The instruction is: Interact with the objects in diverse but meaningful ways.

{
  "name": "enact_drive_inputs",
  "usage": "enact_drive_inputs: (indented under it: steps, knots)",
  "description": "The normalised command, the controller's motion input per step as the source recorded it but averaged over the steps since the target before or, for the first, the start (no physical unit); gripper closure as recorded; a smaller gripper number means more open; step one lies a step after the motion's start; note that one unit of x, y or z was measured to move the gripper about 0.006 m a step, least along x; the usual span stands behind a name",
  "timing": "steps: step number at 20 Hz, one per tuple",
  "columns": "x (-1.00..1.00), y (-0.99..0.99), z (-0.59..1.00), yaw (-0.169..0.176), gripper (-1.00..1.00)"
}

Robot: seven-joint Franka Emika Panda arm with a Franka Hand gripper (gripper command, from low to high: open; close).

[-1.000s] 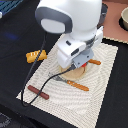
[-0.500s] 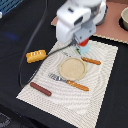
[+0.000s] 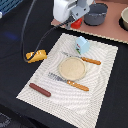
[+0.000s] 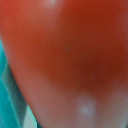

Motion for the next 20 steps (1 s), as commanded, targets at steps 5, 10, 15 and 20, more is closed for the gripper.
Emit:
enact_drive_inputs:
  steps: [5, 10, 15, 20]
  knots:
    - [-0.73, -0.07, -0.83, 0.0, 1.0]
    - [-0.69, -0.03, -0.84, 0.0, 1.0]
    - [-0.55, 0.02, -0.59, 0.0, 1.0]
    - [-0.25, 0.17, 0.02, 0.0, -1.0]
